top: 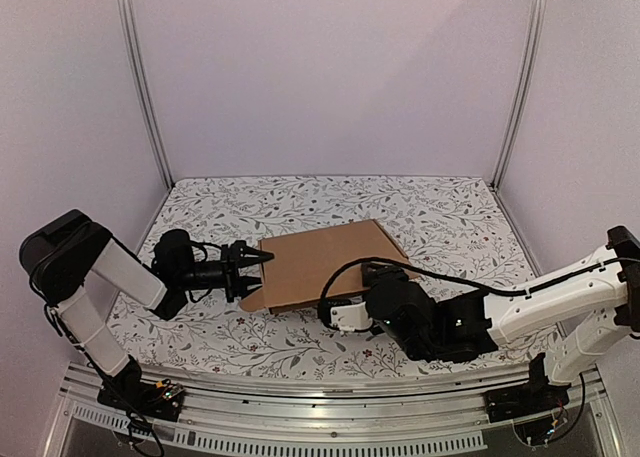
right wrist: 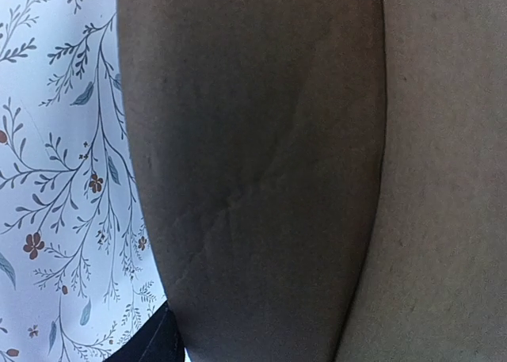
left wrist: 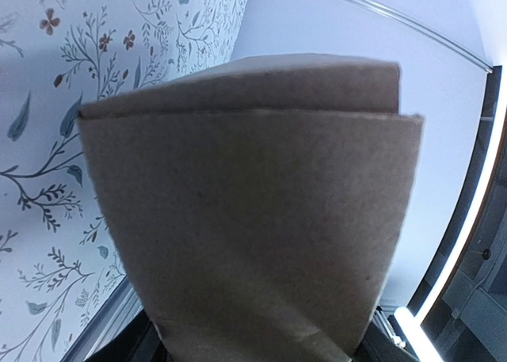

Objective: Fold the paper box

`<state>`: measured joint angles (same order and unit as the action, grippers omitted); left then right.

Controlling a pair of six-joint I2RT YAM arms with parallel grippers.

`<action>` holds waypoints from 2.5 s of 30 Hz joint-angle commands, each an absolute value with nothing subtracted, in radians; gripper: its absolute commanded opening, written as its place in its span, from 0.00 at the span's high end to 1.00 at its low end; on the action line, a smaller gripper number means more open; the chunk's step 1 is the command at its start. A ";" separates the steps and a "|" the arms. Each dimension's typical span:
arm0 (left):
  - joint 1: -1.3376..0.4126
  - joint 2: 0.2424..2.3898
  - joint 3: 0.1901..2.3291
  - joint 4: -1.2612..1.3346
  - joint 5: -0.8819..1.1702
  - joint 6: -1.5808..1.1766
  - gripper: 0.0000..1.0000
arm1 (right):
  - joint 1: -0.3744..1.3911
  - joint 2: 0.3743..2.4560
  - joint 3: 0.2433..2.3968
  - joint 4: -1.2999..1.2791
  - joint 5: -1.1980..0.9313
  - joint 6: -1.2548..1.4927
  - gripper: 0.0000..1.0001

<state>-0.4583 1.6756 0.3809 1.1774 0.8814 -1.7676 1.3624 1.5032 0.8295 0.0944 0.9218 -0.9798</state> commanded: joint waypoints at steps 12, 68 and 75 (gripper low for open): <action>-0.502 1.632 0.407 1.230 0.957 -1.764 0.66 | 1.350 1.500 0.841 0.094 0.923 -0.975 0.52; -0.953 0.970 0.717 -0.401 -0.064 -0.563 0.01 | 1.020 1.863 1.777 -1.423 -0.047 -0.540 0.51; -0.953 0.968 0.756 -0.366 -0.072 -0.567 0.03 | 1.006 1.908 1.813 -1.410 -0.022 -0.552 0.50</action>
